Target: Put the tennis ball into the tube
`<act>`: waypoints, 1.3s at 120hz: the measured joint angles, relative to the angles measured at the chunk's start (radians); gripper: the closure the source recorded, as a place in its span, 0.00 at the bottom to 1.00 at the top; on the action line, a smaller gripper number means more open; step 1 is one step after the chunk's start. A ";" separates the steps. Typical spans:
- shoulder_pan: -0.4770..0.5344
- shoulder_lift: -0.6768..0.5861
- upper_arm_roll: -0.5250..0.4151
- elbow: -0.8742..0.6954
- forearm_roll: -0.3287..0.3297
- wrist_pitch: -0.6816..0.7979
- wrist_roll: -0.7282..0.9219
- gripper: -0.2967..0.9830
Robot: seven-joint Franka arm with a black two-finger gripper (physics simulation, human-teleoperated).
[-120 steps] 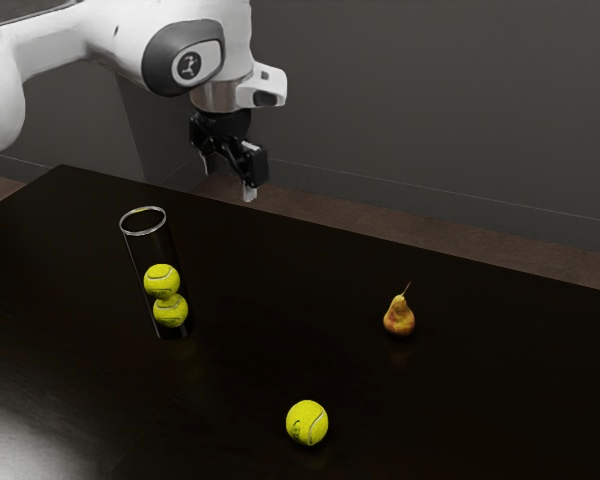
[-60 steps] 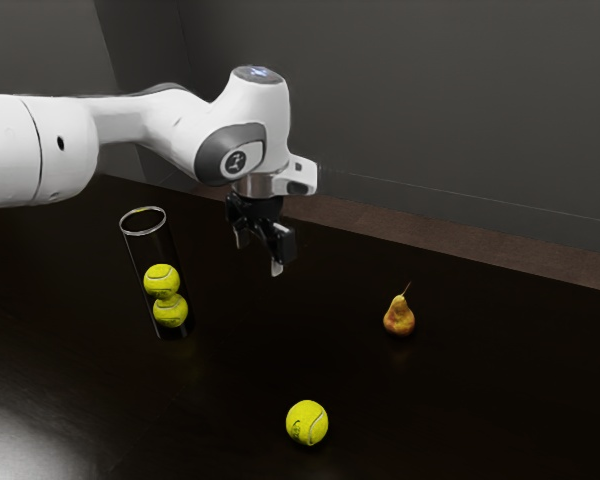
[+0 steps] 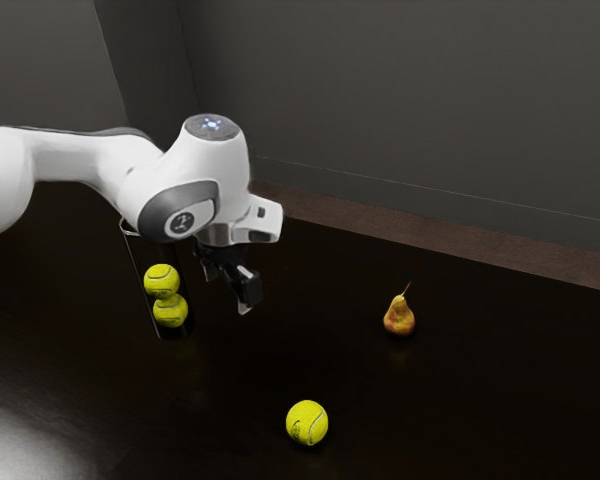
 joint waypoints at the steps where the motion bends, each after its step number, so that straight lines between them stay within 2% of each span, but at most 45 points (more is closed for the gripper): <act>1: -0.001 -0.002 0.002 -0.003 0.003 0.004 -0.001 0.23; 24: 0.016 -0.015 0.014 -0.033 0.034 0.075 -0.019 0.23; 36: 0.054 0.019 -0.013 -0.031 0.038 0.121 -0.027 0.23; 56: 0.078 0.109 -0.125 -0.022 0.002 0.192 -0.013 0.23; 78: 0.257 0.244 -0.303 0.109 -0.026 0.209 0.040 0.23; 88: 0.194 0.256 -0.241 0.199 -0.038 0.168 0.079 0.23; 96: 0.170 0.267 -0.211 0.221 -0.074 0.138 0.109 0.23; 128: 0.075 0.295 -0.260 0.189 -0.202 0.091 0.160 0.23; 146: -0.015 0.314 -0.260 0.182 -0.219 0.093 0.135 0.23; 156: -0.054 0.308 -0.257 0.166 -0.199 0.096 0.103 0.23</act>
